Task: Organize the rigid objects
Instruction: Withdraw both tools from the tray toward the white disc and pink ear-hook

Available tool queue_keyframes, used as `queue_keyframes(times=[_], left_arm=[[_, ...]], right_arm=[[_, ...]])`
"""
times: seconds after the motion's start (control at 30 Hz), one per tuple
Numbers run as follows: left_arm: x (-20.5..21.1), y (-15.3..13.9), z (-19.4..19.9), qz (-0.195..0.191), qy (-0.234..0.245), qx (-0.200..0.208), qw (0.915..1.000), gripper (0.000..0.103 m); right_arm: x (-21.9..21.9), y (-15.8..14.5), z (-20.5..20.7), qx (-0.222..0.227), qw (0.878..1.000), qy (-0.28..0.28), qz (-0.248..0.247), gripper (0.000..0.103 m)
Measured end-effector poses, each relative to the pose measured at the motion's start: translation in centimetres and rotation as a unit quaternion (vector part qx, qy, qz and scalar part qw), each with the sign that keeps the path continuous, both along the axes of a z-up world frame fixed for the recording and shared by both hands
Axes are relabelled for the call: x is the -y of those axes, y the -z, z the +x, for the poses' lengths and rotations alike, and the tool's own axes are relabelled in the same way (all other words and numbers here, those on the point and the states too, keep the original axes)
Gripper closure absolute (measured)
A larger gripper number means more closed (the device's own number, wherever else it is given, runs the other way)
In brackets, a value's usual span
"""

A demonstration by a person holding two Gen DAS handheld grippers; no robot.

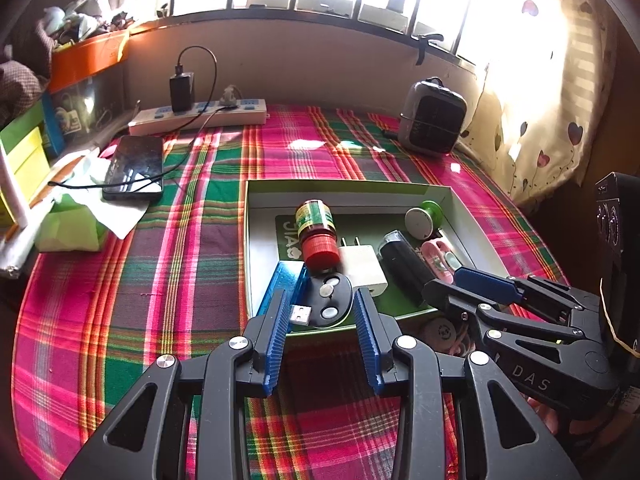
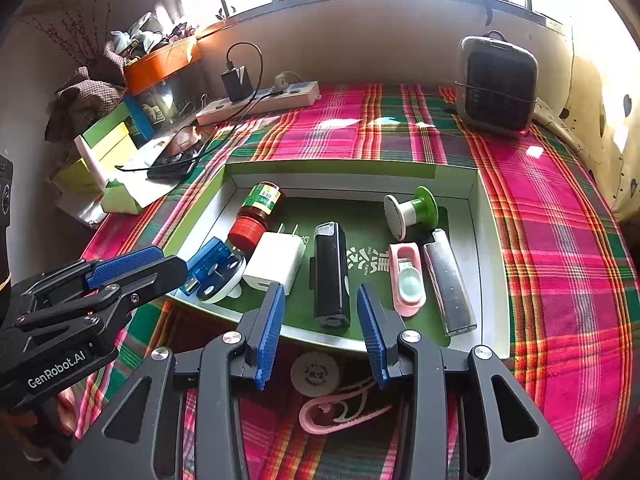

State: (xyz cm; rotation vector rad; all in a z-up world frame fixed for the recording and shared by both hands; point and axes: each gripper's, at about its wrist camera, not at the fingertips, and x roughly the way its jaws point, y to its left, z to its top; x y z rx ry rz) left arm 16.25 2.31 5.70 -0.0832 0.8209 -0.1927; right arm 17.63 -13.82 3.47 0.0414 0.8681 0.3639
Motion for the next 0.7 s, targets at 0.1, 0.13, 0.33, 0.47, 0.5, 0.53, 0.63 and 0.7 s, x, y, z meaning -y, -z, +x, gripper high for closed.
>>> queue_keyframes(times=[0.1,0.13,0.33,0.47,0.5,0.53,0.63,0.7], left_arm=[[0.1,-0.2,-0.9,-0.006,0.004,0.003,1.0,0.07],[0.1,-0.2,-1.2,-0.005,0.002,0.004,1.0,0.07],[0.4,-0.1,-2.7,-0.005,0.003,0.009,0.9999,0.07],[0.4,0.2,-3.7,-0.015,0.006,0.007,0.9998,0.07],[0.4,0.3,-3.9,-0.017,0.006,0.007,0.9998,0.07],[0.4,0.4,-4.2,-0.019,0.007,0.006,0.9998,0.07],[0.2,0.9,-4.8,-0.028,0.007,0.002,0.9996,0.07],[0.1,1.3,-5.1,-0.032,0.007,-0.003,0.9995,0.07]], right_arm=[[0.3,-0.2,-0.8,0.004,1.0,0.004,0.004,0.064],[0.5,-0.3,-1.0,0.006,1.0,0.007,0.003,0.064],[1.1,-0.5,-2.7,0.016,1.0,0.019,0.002,0.063],[1.5,-0.6,-4.0,0.024,0.999,0.026,-0.002,0.056],[1.7,-0.7,-4.3,0.028,0.999,0.029,-0.005,0.055],[1.8,-0.7,-4.7,0.031,0.999,0.032,-0.007,0.054],[2.5,-0.5,-5.5,0.032,0.998,0.044,-0.012,0.053],[3.0,-0.3,-6.1,0.03,0.998,0.055,-0.014,0.053]])
